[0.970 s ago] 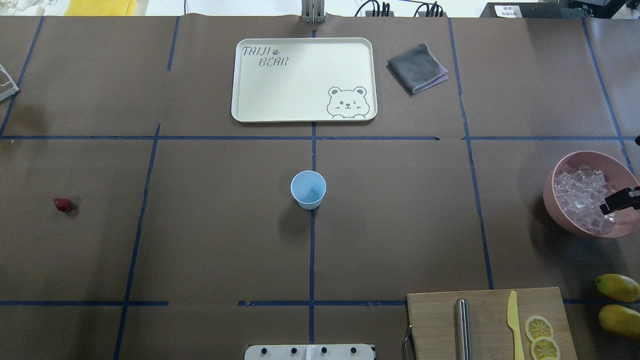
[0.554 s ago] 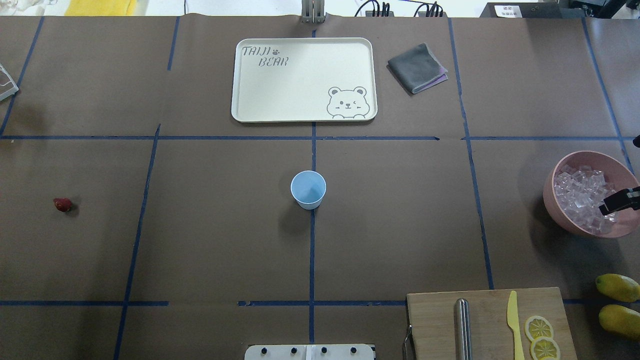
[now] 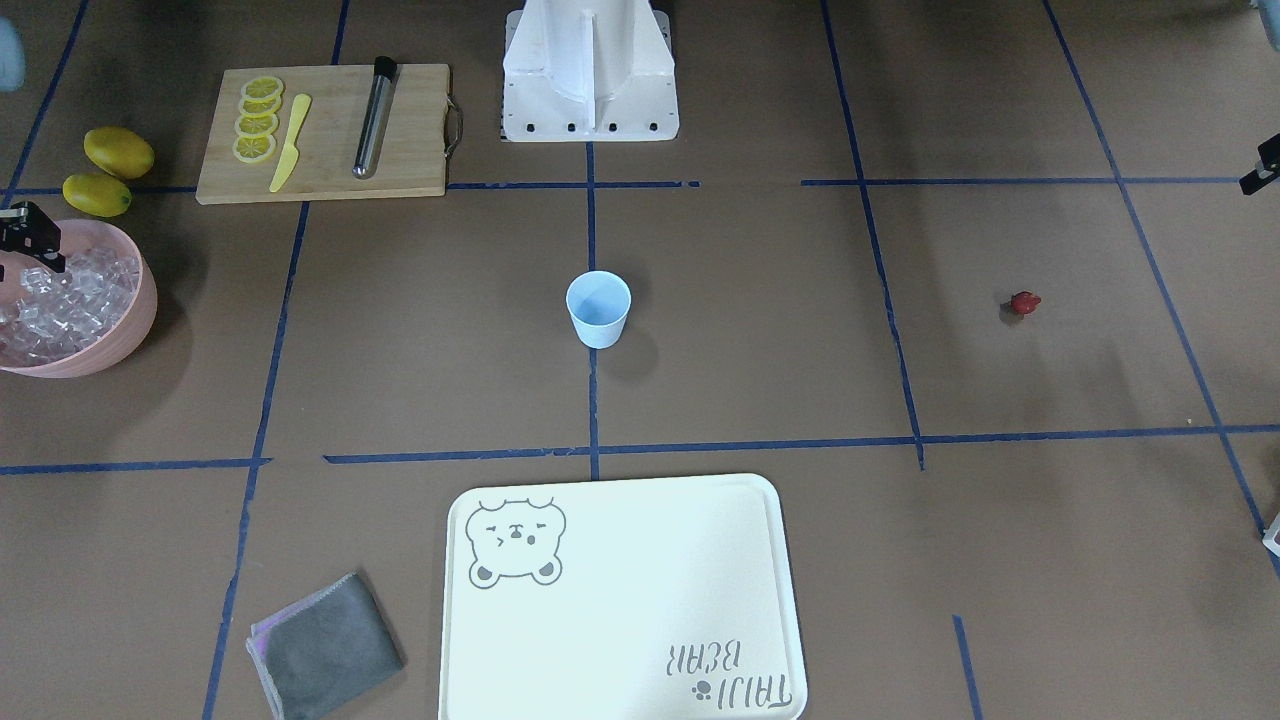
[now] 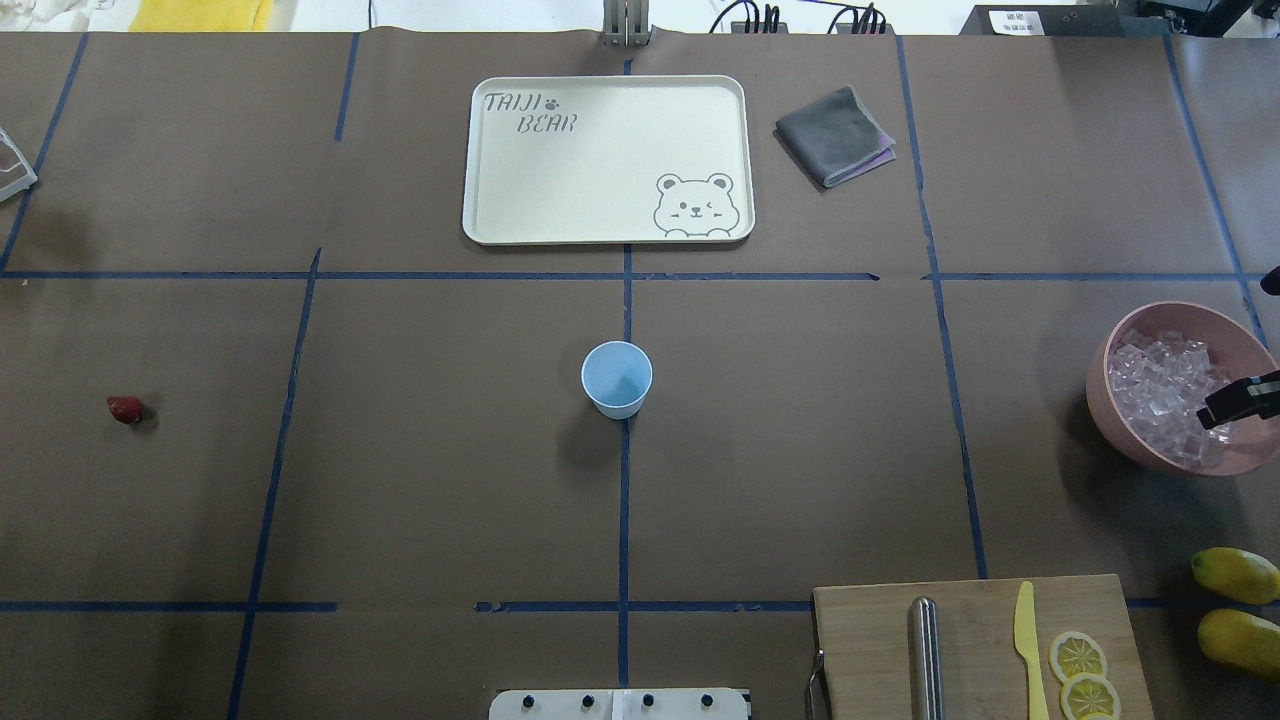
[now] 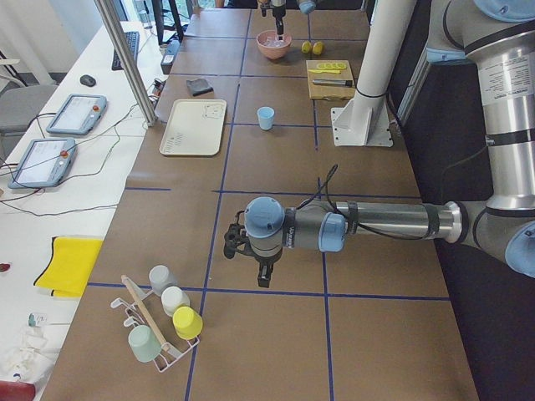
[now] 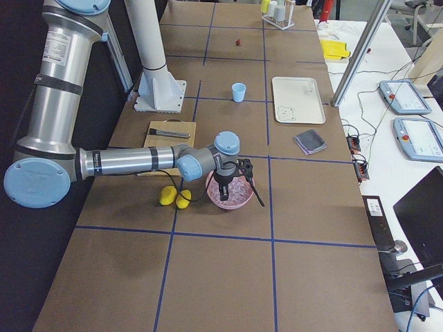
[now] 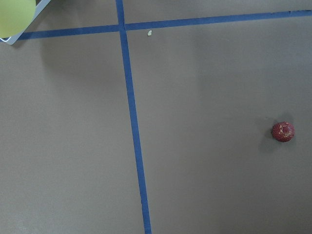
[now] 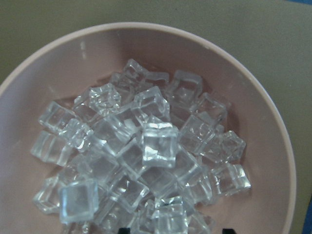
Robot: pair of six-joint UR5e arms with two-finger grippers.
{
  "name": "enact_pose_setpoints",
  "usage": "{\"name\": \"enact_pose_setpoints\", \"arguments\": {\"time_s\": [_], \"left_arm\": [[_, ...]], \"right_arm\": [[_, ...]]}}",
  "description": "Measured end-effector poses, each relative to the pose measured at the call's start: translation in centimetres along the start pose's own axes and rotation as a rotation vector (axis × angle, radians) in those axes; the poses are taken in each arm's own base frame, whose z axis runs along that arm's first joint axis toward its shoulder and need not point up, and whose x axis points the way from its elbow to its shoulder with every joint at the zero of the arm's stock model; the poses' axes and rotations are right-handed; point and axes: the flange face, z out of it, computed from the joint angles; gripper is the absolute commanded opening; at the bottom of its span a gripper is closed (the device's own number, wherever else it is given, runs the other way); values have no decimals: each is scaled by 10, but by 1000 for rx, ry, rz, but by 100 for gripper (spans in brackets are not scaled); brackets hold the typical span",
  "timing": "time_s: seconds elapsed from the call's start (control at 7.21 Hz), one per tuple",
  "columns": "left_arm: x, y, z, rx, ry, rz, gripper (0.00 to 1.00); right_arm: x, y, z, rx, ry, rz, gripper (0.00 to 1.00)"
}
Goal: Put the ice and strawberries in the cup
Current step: 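Lower the right gripper into the pink bowl and grasp an ice cube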
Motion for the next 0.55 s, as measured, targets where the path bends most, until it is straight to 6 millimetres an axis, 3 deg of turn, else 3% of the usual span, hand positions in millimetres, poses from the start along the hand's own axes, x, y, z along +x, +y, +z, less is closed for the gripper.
{"name": "enact_pose_setpoints", "arguments": {"time_s": [0.28,0.55], "left_arm": [[0,0,0,0,1,0,100],[0,0,0,0,1,1,100]], "right_arm": [[-3,-1,3,0,8,-11,68],[-4,-1,4,-2,10,-17,46]]}}
